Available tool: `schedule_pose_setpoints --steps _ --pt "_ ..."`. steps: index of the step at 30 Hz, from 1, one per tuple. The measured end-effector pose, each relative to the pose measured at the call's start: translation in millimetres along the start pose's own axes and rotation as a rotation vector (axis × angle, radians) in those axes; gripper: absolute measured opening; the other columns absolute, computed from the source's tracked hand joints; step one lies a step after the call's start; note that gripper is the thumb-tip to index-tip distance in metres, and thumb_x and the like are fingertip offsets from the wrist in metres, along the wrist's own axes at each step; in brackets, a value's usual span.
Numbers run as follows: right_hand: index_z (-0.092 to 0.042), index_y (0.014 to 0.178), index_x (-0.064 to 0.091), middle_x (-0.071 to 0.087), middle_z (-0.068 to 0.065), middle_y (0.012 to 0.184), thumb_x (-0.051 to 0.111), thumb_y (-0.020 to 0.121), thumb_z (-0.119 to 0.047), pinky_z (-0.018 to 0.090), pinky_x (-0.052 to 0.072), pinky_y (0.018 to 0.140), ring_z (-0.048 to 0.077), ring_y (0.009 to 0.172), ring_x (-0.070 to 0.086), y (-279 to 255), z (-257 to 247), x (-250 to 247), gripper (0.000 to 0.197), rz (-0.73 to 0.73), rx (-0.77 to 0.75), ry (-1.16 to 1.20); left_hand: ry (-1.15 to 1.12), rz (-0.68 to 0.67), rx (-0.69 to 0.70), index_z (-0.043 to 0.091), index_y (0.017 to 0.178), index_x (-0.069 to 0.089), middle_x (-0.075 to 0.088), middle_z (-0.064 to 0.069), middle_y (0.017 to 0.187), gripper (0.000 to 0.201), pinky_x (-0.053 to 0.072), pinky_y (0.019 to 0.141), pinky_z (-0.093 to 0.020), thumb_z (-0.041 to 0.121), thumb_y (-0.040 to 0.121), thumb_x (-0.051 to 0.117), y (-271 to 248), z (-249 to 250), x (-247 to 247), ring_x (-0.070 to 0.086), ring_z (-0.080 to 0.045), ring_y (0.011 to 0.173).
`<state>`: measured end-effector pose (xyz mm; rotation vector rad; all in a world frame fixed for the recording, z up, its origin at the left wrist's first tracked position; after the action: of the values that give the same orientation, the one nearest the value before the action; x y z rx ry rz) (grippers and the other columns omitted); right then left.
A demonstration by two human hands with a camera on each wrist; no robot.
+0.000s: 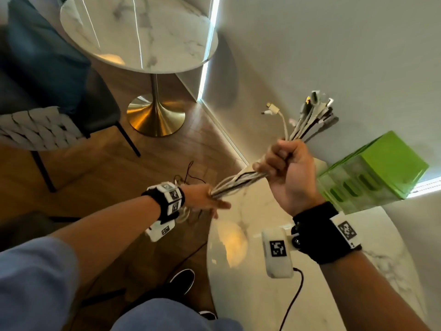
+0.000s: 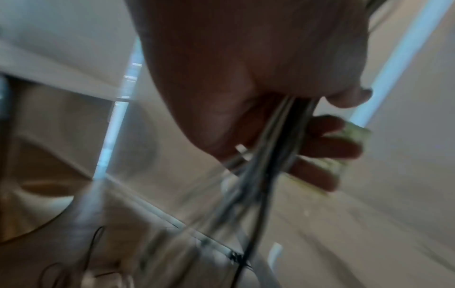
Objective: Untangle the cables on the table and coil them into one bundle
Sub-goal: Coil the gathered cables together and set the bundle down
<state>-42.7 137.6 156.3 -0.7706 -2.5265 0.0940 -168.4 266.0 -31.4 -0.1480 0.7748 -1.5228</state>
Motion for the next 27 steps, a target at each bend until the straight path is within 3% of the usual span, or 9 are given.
schedule_pose_setpoints --steps 3,6,8,11,14,18,21,25,27 --pt "-0.024 0.064 0.028 0.012 -0.003 0.058 0.040 0.094 -0.017 0.031 0.027 0.053 0.016 0.053 0.011 3.5 -1.2 -16.3 0.033 0.112 0.050 -0.086 0.085 -0.141 0.026 0.008 0.086 0.069 0.076 0.003 0.078 0.055 0.055 0.084 -0.033 0.062 0.088 0.067 -13.6 9.7 16.9 0.073 -0.008 0.073" --pt "-0.024 0.064 0.027 0.013 -0.002 0.059 0.040 0.095 -0.015 0.029 0.025 0.049 0.016 0.052 0.012 0.0 1.4 -28.4 0.035 0.147 0.073 -0.154 0.065 -0.150 0.089 0.025 0.110 0.065 0.073 0.011 0.106 0.047 0.055 0.092 -0.031 0.052 0.078 0.083 -18.1 9.2 12.0 0.067 0.005 0.090" --pt "-0.024 0.064 0.032 0.017 -0.003 0.058 0.043 0.096 -0.010 0.029 0.026 0.050 0.014 0.049 0.017 -4.5 4.3 -35.9 0.036 0.126 0.081 -0.181 -0.055 -0.112 0.166 0.032 0.139 0.049 0.060 0.014 0.136 0.085 0.048 0.107 -0.033 0.068 0.070 0.081 -25.3 18.4 5.6 0.058 -0.001 0.121" --pt "-0.021 0.070 0.038 0.023 -0.002 0.061 0.050 0.092 -0.007 0.027 0.032 0.051 0.012 0.051 0.023 -12.6 11.3 -42.9 0.029 0.042 0.108 -0.252 -0.235 -0.009 0.318 0.027 0.148 0.041 0.046 0.000 0.153 0.109 0.039 0.115 -0.039 0.099 0.066 0.044 -33.5 54.7 -7.7 0.046 -0.015 0.139" --pt "-0.017 0.082 0.041 0.027 -0.003 0.061 0.051 0.089 0.001 0.026 0.036 0.052 0.012 0.051 0.026 -17.8 15.3 -41.2 0.022 -0.038 0.127 -0.360 -0.332 0.037 0.469 0.026 0.136 0.056 0.057 -0.004 0.141 0.090 0.036 0.117 -0.048 0.093 0.078 0.038 -36.9 102.5 -17.2 0.050 -0.018 0.135" --pt "-0.015 0.076 0.036 0.032 -0.008 0.061 0.050 0.088 0.007 0.031 0.036 0.054 0.009 0.053 0.034 -20.5 23.0 -35.5 0.028 -0.090 0.102 -0.622 -0.368 0.157 0.555 -0.006 0.125 0.061 0.069 -0.026 0.104 0.085 0.054 0.098 -0.037 0.071 0.091 0.053 -35.7 149.0 -26.5 0.066 -0.031 0.106" --pt "-0.013 0.072 0.035 0.032 0.002 0.064 0.058 0.076 -0.003 0.040 0.034 0.058 0.019 0.058 0.033 -22.7 33.6 -42.8 0.025 -0.093 0.018 -0.759 -0.173 0.230 0.541 0.015 0.133 0.065 0.072 0.011 0.091 0.040 0.052 0.084 -0.018 0.039 0.109 0.043 -38.3 162.2 -30.7 0.068 -0.002 0.091" --pt "0.001 0.083 0.068 0.067 0.014 0.075 0.069 0.081 -0.012 0.039 0.051 0.074 0.025 0.073 0.063 -25.4 56.8 -49.9 0.013 -0.124 0.048 -0.640 -0.082 0.134 0.584 0.016 0.124 0.070 0.063 0.003 0.131 0.035 0.037 0.108 -0.020 0.031 0.111 0.041 -40.5 173.6 -27.6 0.052 -0.002 0.127" --pt "0.000 0.089 0.075 0.072 0.015 0.081 0.067 0.089 -0.017 0.041 0.054 0.085 0.033 0.087 0.070 -23.4 69.2 -43.2 0.019 -0.186 0.090 -0.624 -0.042 0.093 0.594 0.016 0.124 0.069 0.061 0.006 0.136 0.035 0.030 0.106 -0.011 0.030 0.111 0.040 -42.7 179.2 -27.1 0.047 -0.003 0.133"
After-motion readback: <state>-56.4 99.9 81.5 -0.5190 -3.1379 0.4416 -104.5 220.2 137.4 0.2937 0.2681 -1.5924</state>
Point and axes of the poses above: each hand's wrist, its own y-axis towards the middle knuckle, its own x-axis out of the palm, z = x × y, the point moved 1 cm from there along y, towards the middle knuckle
